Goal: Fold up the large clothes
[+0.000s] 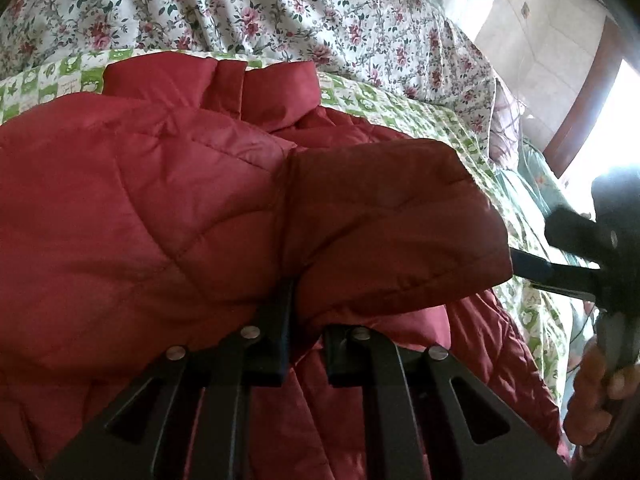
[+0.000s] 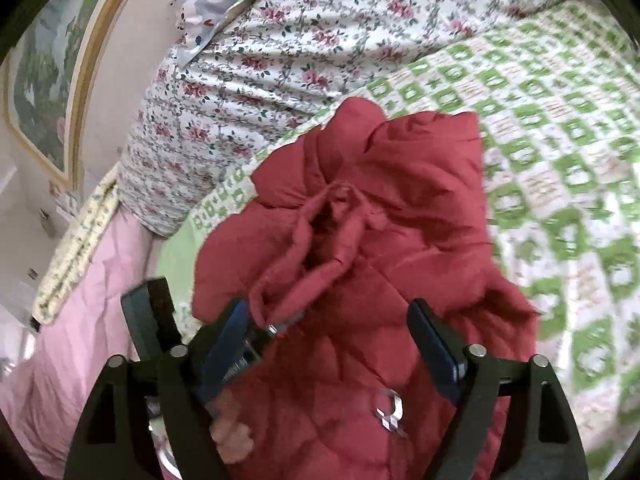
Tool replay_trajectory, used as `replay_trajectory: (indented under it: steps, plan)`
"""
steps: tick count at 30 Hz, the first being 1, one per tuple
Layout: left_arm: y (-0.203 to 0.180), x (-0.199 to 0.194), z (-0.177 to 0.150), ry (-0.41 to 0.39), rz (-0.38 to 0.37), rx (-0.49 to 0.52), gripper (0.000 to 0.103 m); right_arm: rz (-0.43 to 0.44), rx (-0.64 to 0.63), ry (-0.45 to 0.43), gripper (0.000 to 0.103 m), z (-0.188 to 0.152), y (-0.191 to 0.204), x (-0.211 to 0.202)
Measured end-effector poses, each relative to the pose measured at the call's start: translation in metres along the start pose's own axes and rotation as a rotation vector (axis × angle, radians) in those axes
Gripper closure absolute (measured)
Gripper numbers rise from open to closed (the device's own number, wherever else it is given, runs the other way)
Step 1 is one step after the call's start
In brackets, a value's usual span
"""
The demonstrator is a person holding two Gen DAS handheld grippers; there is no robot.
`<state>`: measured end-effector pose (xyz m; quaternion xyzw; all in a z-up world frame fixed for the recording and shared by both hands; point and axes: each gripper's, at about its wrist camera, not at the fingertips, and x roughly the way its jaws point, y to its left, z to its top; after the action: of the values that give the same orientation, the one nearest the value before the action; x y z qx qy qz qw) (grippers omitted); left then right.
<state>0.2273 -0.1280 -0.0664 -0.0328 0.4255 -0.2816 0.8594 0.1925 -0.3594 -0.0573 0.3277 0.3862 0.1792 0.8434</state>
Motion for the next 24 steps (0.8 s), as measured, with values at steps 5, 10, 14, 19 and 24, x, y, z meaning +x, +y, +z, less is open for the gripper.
replay_trajectory:
  steps: [5, 10, 14, 19, 24]
  plan:
    - [-0.002, 0.001, 0.000, 0.004, 0.021, 0.008, 0.091, 0.060, 0.074, 0.023, 0.016, 0.017, -0.007, 0.032]
    - [0.001, -0.007, -0.003, 0.041, -0.015, -0.008, 0.067, -0.045, 0.063, 0.067, 0.088, 0.025, -0.012, 0.060]
    - [0.009, -0.036, -0.013, 0.039, -0.059, -0.022, 0.062, -0.067, 0.025, 0.039, 0.092, 0.022, -0.011, 0.052]
    - [0.031, -0.071, -0.007, -0.009, -0.021, -0.051, 0.062, -0.090, -0.011, -0.018, 0.094, 0.023, -0.012, 0.028]
    - [0.071, -0.096, 0.020, -0.069, 0.083, -0.103, 0.062, -0.134, -0.019, -0.025, 0.094, 0.024, -0.020, 0.018]
